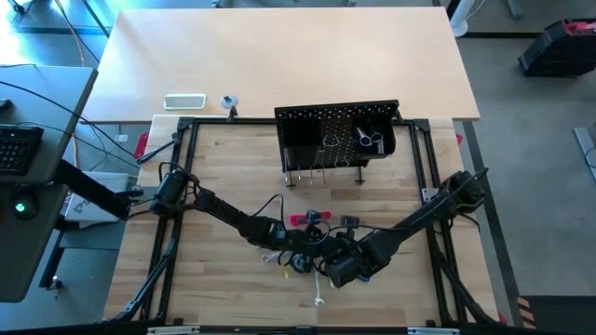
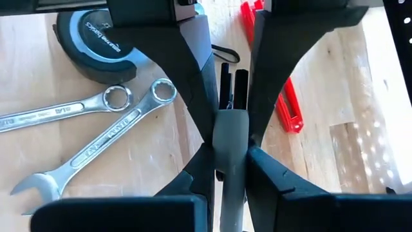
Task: Hang tools onto peg board
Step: Put the hex key allen wrench into the peg board
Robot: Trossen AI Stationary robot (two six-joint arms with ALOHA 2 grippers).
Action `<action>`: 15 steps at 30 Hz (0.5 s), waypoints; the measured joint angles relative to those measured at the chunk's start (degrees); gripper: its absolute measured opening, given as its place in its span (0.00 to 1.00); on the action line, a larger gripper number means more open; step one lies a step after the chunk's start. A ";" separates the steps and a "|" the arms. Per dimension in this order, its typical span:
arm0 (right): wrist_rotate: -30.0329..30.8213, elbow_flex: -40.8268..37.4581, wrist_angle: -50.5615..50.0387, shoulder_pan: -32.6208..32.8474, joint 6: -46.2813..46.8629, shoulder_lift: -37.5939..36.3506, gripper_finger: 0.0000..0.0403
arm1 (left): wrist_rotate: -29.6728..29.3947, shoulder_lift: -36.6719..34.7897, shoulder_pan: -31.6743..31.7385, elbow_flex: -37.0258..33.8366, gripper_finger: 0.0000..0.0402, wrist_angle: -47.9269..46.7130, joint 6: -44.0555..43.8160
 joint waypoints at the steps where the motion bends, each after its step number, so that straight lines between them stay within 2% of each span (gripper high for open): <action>1: 0.02 0.00 0.01 0.15 0.00 -0.08 0.11 | -0.14 0.00 -0.07 0.00 0.13 0.05 0.33; 6: -0.03 -0.02 -0.50 0.34 1.15 -0.85 0.13 | -0.12 -0.21 -0.11 0.00 0.13 0.44 0.59; 11: 2.19 -0.17 -2.54 1.31 4.47 -3.23 0.29 | -0.97 -1.88 -0.13 0.19 0.13 -0.23 0.65; 15: 4.93 -0.31 -5.34 2.81 6.93 -5.95 0.37 | -1.92 -4.74 -0.24 0.22 0.13 -3.60 1.29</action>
